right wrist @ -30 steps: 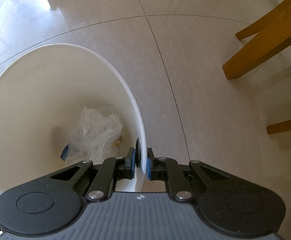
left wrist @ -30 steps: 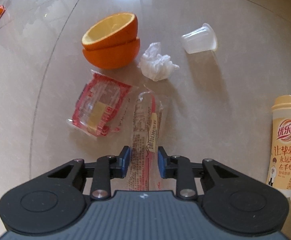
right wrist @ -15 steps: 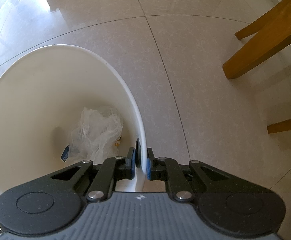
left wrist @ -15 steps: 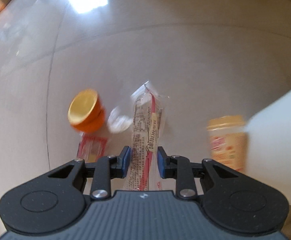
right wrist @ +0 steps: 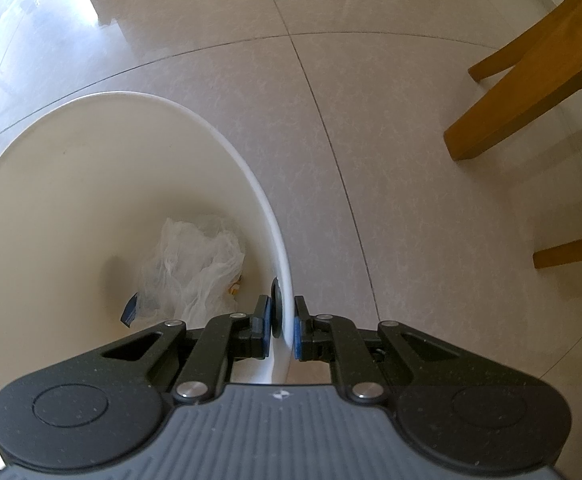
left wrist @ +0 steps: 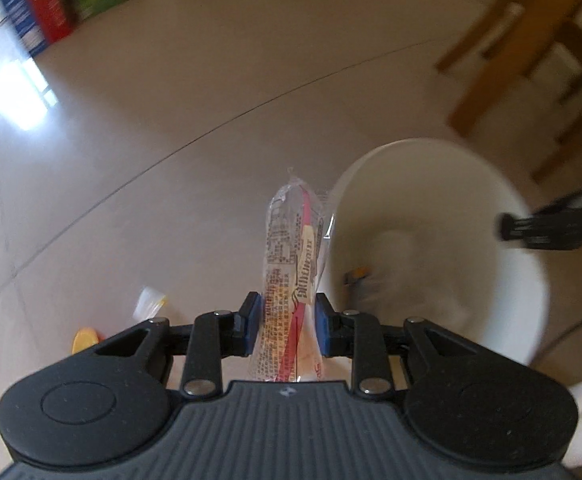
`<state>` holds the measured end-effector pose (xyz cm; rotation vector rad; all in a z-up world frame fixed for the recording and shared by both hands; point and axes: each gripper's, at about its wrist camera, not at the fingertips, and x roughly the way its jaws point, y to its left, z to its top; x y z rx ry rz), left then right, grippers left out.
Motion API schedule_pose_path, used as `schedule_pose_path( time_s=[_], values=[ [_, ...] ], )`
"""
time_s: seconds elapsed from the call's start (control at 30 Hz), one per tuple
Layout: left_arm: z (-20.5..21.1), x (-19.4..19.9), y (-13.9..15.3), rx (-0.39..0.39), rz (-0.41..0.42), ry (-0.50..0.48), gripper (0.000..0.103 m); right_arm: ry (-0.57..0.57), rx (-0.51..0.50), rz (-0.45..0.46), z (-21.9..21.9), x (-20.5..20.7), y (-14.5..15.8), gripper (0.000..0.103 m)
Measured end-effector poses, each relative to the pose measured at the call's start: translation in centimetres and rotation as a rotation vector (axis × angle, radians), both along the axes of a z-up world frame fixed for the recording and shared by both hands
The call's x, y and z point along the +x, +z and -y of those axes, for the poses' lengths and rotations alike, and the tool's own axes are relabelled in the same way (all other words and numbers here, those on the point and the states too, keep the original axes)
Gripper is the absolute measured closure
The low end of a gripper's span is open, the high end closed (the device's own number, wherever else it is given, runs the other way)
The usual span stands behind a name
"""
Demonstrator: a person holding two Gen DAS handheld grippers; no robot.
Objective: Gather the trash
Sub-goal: 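Carry the long wrapper over the bucket and open the left tool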
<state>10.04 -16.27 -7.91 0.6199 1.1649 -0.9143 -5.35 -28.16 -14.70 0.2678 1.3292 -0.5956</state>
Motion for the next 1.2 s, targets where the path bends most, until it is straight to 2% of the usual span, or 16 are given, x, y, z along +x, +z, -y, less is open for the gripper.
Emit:
schedule_pose_path(
  time_s=[0.2,0.37,0.4,0.43,0.47,0.5,0.53,0.8,1.07,1.2],
  values=[
    [4.2,-3.7,1.2,-0.018,-0.025,-0.118,0.076,-0.004,0.005,0.000,0.0,0.0,0.1,0.090],
    [6.1,-6.0,1.0,-0.030,-0.046,-0.153,0.074,-0.005,0.007,0.002,0.0,0.0,0.0,0.090],
    [6.2,-6.2,0.9,-0.031,-0.045,-0.157,0.065,-0.005,0.007,0.002,0.0,0.0,0.0,0.090],
    [6.3,-6.3,0.8,-0.030,-0.045,-0.158,0.045,-0.004,0.007,0.003,0.0,0.0,0.1,0.090],
    [6.4,-6.4,0.8,-0.032,-0.043,-0.154,0.036,-0.003,0.007,0.002,0.0,0.0,0.1,0.090],
    [6.4,-6.4,0.8,-0.041,-0.039,-0.151,0.021,-0.003,0.008,0.002,0.0,0.0,0.1,0.090],
    [6.3,-6.4,1.0,-0.051,-0.032,-0.145,0.019,-0.003,0.008,0.003,0.1,0.0,0.1,0.090],
    [4.6,-4.1,1.1,-0.050,-0.020,-0.061,0.018,0.000,0.005,0.002,0.0,0.0,0.1,0.090],
    [0.6,-0.6,1.1,-0.024,0.027,0.046,0.014,0.000,0.004,0.002,0.0,0.0,0.1,0.090],
    [-1.4,1.5,0.2,-0.002,0.033,0.123,0.013,0.000,0.004,0.001,0.0,0.1,0.1,0.090]
  ],
)
